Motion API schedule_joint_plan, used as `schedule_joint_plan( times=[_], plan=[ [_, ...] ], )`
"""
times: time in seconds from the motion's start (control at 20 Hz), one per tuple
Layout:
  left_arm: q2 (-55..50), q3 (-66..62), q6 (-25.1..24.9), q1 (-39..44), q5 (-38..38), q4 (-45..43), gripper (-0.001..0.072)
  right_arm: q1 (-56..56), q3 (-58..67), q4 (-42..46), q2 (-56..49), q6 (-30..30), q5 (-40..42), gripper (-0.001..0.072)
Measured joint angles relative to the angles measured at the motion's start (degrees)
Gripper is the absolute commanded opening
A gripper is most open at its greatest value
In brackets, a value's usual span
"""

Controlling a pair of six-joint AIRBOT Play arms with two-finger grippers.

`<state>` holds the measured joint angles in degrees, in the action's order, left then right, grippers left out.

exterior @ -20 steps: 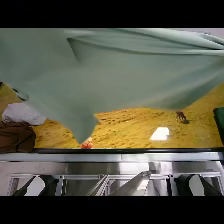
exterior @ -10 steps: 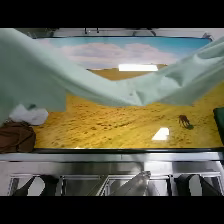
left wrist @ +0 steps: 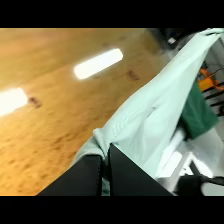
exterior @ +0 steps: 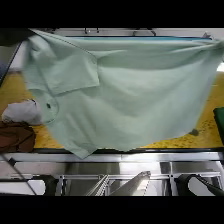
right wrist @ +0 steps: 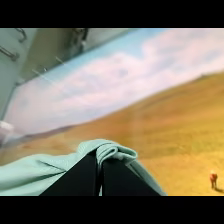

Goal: Fold the shirts.

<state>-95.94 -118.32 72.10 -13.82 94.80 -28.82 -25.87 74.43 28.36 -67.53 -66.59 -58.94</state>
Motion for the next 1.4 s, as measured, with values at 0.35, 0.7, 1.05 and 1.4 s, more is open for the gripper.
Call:
schedule_joint_plan(
  times=[0.35, 0.7, 1.05, 1.4],
  plan=[
    [-23.9, 0.5, -2.6, 3.4, -14.8, -7.9, 0.0024, 5.7, 0.2, -15.7, -28.9, 12.8, 9.3, 0.0016],
    [-26.6, 0.9, -6.7, 4.6, -18.9, -8.8, 0.0024, 2.2, 0.9, -18.9, -35.1, 22.8, 8.3, 0.0017],
    [-26.5, 9.9, -7.2, 6.4, -17.2, -12.1, 0.0022, 0.7, 1.0, -10.5, -40.3, 25.9, 4.8, 0.0018],
    [-26.4, 11.8, -4.8, 7.4, -12.8, -13.4, 0.0389, 0.5, 1.0, -9.0, -41.7, 27.4, 3.1, 0.0463]
  ],
)
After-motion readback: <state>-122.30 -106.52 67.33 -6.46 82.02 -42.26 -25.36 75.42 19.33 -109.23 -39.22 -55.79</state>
